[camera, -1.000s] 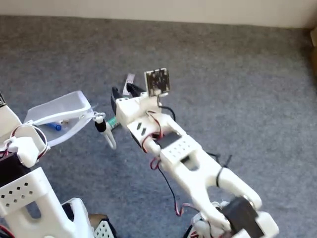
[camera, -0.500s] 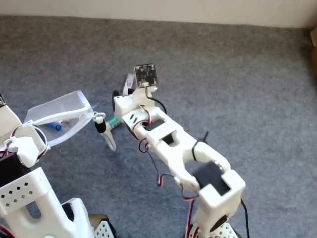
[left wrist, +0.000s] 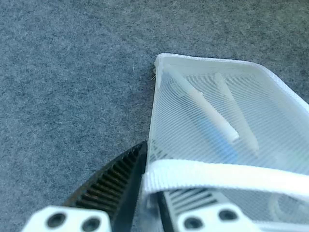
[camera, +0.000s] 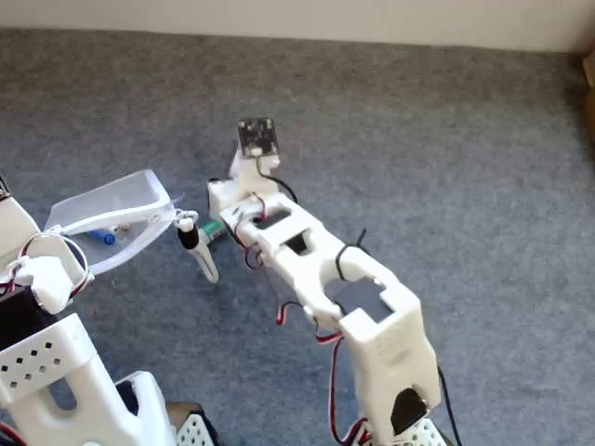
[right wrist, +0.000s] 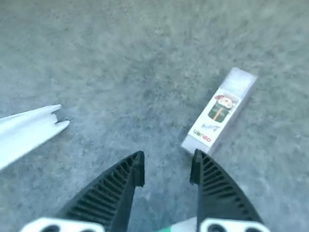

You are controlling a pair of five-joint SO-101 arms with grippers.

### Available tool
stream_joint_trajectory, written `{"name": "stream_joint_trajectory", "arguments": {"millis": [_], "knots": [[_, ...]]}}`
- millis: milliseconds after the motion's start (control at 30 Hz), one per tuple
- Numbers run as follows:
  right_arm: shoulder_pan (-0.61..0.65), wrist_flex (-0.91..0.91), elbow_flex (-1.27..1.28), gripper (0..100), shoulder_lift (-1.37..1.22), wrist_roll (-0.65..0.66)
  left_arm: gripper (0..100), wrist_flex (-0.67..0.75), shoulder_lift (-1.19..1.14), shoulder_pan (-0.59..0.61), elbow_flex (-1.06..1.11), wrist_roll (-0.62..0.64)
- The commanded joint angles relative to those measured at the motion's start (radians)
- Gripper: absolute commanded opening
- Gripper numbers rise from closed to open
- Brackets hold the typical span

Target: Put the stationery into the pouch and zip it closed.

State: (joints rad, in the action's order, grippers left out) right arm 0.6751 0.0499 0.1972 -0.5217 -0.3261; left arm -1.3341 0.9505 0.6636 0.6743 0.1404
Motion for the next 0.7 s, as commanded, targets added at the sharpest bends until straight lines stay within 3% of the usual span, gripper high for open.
{"name": "stream_joint_trajectory", "arguments": {"millis": [0,667], "knots": [[-0.031,0.108,-0.128,15.9,-0.030,-0.006,0,0.021,0.005,0.016,-0.005,0.011],[-0.074,0.757,-0.638,15.9,-0.058,-0.014,0,0.021,0.005,0.016,-0.005,0.011]]}}
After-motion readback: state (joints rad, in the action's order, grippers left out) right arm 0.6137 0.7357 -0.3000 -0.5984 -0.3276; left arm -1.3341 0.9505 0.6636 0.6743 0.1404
